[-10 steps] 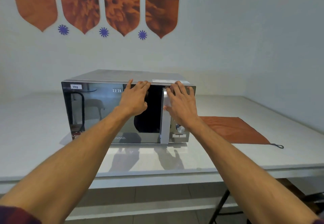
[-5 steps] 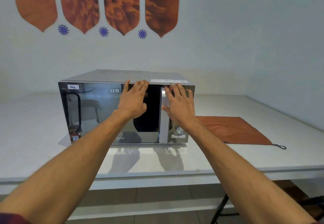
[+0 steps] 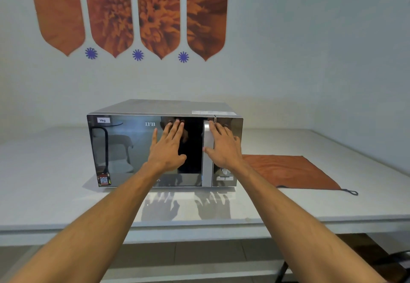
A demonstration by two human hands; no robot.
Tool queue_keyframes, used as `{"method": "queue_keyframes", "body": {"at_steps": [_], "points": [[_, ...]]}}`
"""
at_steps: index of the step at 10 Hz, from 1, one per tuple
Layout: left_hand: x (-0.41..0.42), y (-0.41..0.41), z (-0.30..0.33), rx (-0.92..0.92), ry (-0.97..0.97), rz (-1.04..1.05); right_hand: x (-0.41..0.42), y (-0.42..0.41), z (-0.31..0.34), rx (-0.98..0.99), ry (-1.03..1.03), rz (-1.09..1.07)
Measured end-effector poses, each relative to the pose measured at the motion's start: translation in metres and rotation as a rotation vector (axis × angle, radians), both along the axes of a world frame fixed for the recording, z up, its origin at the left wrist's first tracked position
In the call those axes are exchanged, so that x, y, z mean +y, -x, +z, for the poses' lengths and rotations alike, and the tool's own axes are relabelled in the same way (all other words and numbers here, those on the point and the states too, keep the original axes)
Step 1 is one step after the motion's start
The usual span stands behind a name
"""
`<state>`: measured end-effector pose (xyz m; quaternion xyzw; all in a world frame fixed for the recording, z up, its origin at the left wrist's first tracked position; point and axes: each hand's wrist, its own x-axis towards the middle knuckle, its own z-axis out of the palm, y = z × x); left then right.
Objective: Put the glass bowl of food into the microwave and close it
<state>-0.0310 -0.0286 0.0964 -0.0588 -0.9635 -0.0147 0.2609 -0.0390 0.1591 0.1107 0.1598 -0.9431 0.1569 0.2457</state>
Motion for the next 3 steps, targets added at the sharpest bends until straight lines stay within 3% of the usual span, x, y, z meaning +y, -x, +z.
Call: {"method": "queue_keyframes", "body": {"at_steps": [3], "points": [[-0.012,-0.021,0.001,0.012,0.019,0.016,0.01,-0.011,-0.002,0.0,-0.02,0.032]]}}
